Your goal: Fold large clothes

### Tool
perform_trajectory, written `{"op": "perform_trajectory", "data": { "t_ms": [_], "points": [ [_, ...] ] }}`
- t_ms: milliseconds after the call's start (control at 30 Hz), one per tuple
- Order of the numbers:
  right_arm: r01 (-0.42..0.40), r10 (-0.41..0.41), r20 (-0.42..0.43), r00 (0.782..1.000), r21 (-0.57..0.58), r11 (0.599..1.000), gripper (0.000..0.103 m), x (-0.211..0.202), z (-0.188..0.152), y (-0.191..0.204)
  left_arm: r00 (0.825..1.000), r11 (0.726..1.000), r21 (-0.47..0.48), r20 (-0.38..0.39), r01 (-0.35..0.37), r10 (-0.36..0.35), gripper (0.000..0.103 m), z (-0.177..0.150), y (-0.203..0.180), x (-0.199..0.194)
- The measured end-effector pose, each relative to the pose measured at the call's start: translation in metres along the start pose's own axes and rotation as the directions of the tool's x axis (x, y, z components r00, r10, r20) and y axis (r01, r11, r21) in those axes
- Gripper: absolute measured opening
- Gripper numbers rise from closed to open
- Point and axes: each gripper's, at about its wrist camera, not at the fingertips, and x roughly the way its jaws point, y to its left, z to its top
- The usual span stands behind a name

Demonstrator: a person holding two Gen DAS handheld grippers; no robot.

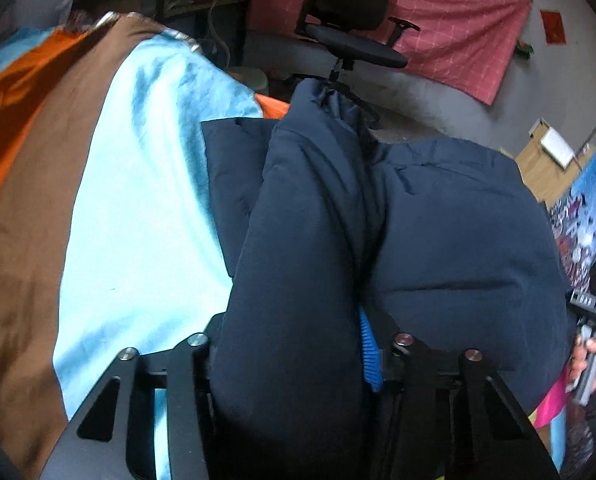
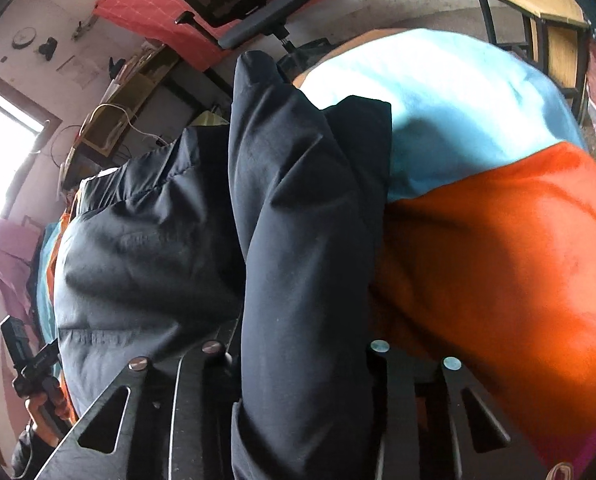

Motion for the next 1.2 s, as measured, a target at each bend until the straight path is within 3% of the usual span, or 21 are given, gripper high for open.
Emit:
{"op": "perform_trajectory", "data": {
  "t_ms": [133,267,367,500,700,800,867,1033,1200],
  "points": [
    [-0.003,0.003,0.007,1.000,0.002,1.000,0.029,-0.008,-0.004,0.002,0.998,0.994,0.092,0.018,-0.063,0.062,0.039,-0.015,-0.016,-0.006],
    [0.002,-0.002,0.016,1.000,-0.004,1.000,0.027,-0.015,-0.011,0.003,0.988,0.964,0.221,0.061,-0.149,0.139,0.032,-0.030,-0.048,-0.013],
    [0.009,-0.009,0.029,1.000,-0.005,1.000,0.025,-0.019,-0.014,0.010,0.985,0.955,0.242,0.074,-0.172,0.159,0.028,-0.035,-0.060,-0.016],
    [0.004,0.000,0.076,0.997,-0.049,0.999,0.021,-0.028,-0.015,0.031,0.985,0.962,0.227,0.118,-0.154,0.129,0.018,-0.041,-0.060,-0.028],
    [-0.052,0.060,0.129,0.990,-0.065,0.997,0.017,-0.060,-0.012,0.051,0.981,0.979,0.171,0.178,-0.114,0.083,0.013,-0.037,-0.060,-0.061],
    [-0.076,0.090,0.158,0.983,-0.092,0.993,0.016,-0.083,-0.013,0.062,0.970,0.974,0.194,0.232,-0.118,0.071,0.008,-0.029,-0.074,-0.081],
    [-0.090,0.110,0.175,0.978,-0.116,0.989,0.015,-0.093,-0.011,0.071,0.954,0.959,0.251,0.295,-0.132,0.054,0.007,-0.029,-0.092,-0.102],
    [-0.085,0.115,0.176,0.978,-0.171,0.982,0.015,-0.104,-0.016,0.093,0.972,0.966,0.229,0.225,-0.120,0.067,0.007,-0.024,-0.093,-0.095],
    [-0.081,0.094,0.152,0.984,-0.093,0.992,0.015,-0.087,-0.018,0.077,0.987,0.983,0.161,0.148,-0.086,0.062,0.008,-0.022,-0.066,-0.070]
  ]
}}
